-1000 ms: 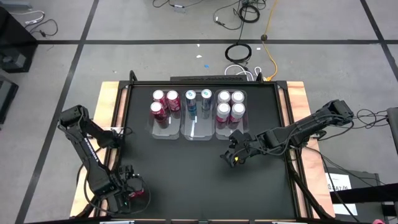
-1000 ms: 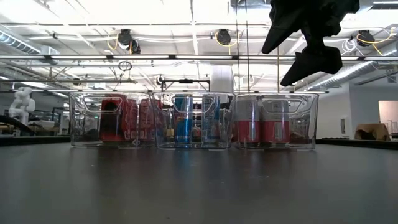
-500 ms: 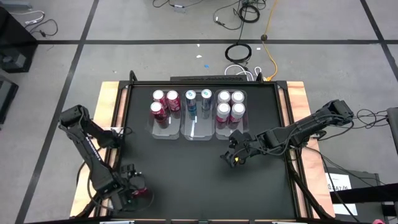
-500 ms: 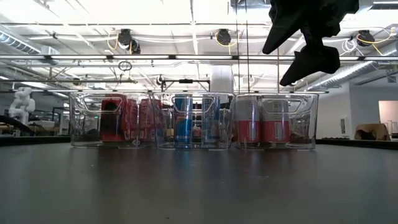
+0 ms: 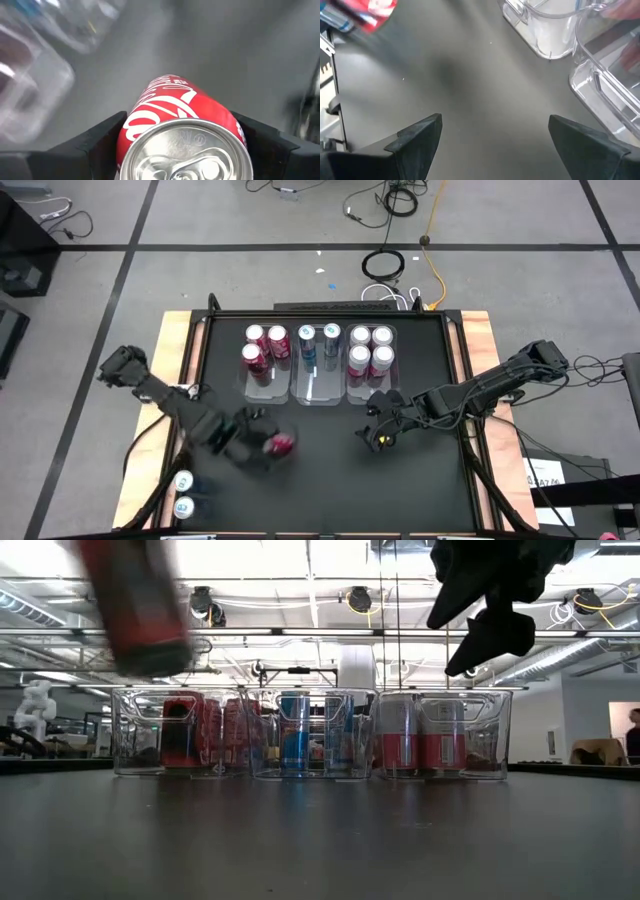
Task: Sort soda cans
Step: Put the red soda can into the left transparent bin
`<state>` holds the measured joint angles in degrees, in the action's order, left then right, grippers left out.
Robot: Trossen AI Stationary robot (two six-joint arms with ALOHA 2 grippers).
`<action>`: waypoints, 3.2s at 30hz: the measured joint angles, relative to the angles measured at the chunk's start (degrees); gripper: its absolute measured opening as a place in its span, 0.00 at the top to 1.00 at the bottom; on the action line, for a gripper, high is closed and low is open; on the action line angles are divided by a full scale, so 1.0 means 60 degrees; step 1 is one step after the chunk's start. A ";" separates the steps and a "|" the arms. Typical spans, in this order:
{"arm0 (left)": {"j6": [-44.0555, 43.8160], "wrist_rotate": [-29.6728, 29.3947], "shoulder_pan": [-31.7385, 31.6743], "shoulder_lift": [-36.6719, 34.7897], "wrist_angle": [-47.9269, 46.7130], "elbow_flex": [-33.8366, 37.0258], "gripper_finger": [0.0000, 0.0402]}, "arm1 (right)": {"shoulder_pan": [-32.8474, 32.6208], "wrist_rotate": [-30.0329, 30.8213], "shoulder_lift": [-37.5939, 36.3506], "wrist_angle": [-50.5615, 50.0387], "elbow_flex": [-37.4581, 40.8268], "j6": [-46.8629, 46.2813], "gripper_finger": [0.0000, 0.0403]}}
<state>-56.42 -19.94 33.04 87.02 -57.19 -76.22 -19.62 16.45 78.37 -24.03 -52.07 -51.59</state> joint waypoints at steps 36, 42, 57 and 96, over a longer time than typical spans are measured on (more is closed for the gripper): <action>0.9497 0.2380 -0.8135 -0.0006 -0.0428 0.0195 0.18 | 0.0210 0.0809 0.0000 -0.0106 0.0001 -0.1183 0.11; 1.0122 0.2578 -0.8776 -0.0013 0.0825 0.1172 0.18 | 0.0312 0.0791 0.0000 -0.0087 0.0000 -0.1701 0.11; 1.0223 0.2680 -0.9683 -0.0004 0.1687 0.1714 0.18 | 0.0346 0.0784 0.0000 -0.0061 0.0004 -0.2048 0.11; 0.9701 0.2284 -0.9574 0.0608 0.1734 0.1604 0.06 | 0.0313 0.0699 0.0000 -0.0033 0.0004 -0.1820 0.11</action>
<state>1.78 -6.23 -24.40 90.67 -46.78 -66.59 -17.74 20.64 78.37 -24.23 -52.05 -62.51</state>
